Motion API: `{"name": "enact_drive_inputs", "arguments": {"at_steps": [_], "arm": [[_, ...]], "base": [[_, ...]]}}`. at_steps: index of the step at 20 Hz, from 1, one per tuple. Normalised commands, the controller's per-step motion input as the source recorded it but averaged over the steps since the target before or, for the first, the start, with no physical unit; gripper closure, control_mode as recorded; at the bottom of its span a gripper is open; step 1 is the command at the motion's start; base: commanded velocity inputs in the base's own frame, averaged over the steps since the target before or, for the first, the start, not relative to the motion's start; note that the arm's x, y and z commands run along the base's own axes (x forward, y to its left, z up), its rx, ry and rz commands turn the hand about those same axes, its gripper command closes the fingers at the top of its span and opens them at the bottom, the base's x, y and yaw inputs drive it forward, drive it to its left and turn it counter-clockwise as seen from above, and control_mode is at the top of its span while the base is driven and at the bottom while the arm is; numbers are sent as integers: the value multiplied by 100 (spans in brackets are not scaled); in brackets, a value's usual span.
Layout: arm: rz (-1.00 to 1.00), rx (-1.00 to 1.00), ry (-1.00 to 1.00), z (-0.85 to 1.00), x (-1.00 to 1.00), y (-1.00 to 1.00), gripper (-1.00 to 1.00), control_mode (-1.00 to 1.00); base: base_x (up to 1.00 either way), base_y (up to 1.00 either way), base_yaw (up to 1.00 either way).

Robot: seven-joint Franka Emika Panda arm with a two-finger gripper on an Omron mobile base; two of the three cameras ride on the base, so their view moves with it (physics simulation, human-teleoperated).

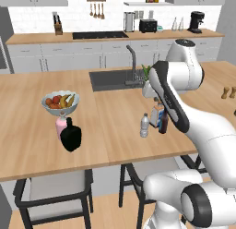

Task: Move the plastic bottles in the middle to the plastics group, and the glass bottles in the middle to the glass group.

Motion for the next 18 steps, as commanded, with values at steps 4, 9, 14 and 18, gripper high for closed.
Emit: {"name": "enact_drive_inputs", "arguments": {"at_steps": [4,9,14,18], "arm": [[0,0,0,0,-3,0,-100,-100],[0,0,0,-29,-18,0,-100,-100],[-6,0,5,-58,9,6,-100,-100],[-3,1,0,-35,43,-6,-100,-100]], "base": [[0,0,0],[0,0,0],[0,0,0],[0,0,0]]}}
